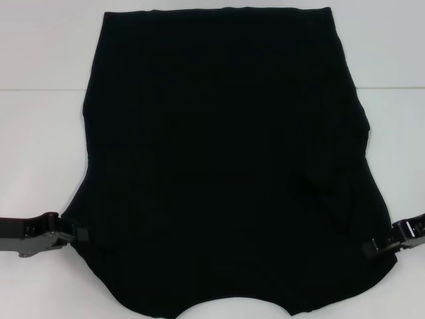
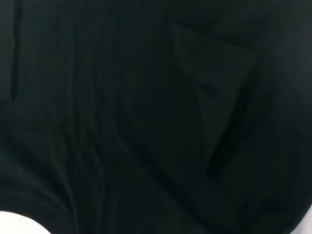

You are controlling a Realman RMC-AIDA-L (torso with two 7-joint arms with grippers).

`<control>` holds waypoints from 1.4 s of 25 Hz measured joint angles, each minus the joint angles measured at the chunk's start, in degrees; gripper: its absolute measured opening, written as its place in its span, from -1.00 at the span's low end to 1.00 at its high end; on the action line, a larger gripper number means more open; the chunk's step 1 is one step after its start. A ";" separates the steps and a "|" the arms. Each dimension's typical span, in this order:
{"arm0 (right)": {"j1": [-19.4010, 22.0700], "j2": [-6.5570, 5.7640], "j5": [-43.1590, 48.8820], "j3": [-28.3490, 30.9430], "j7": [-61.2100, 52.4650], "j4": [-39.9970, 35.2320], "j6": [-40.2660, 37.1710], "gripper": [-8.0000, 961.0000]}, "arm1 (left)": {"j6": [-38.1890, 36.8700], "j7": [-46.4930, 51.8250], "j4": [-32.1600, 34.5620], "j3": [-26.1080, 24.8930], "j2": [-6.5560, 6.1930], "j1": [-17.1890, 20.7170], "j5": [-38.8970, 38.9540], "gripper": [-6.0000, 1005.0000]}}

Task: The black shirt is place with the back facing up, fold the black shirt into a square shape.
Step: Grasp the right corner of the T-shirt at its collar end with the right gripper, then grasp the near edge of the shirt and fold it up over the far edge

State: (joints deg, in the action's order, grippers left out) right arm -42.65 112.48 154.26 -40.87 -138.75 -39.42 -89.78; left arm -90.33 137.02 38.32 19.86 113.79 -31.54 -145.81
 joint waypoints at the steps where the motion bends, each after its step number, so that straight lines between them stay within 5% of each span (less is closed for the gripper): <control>1: -0.15 0.04 -0.11 0.03 0.02 0.02 0.00 0.20 | 0.02 0.00 0.00 -0.01 -0.01 0.00 0.00 -0.90; 13: -0.42 -0.04 -0.68 0.79 -0.46 0.04 -0.43 0.00 | 0.14 -0.02 0.00 -0.09 -0.15 -0.11 0.17 -0.90; 16: -0.41 -0.06 -0.70 0.79 -0.50 0.04 -0.44 -0.42 | 0.16 -0.12 0.00 -0.09 -0.16 -0.11 0.23 -0.89; 22: -0.40 -0.07 -0.72 0.59 -0.49 0.05 -0.49 -0.86 | 0.14 -0.30 0.00 -0.09 -0.16 -0.10 0.26 -0.89; 35: 1.88 -1.87 -0.68 0.82 1.20 -0.59 -9.76 -0.84 | -11.59 -2.67 0.50 3.87 -0.09 0.18 -1.45 -0.89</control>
State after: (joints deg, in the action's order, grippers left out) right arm -40.78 110.60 153.59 -40.05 -137.56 -40.01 -99.54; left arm -101.93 134.35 38.82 23.74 113.71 -31.36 -147.26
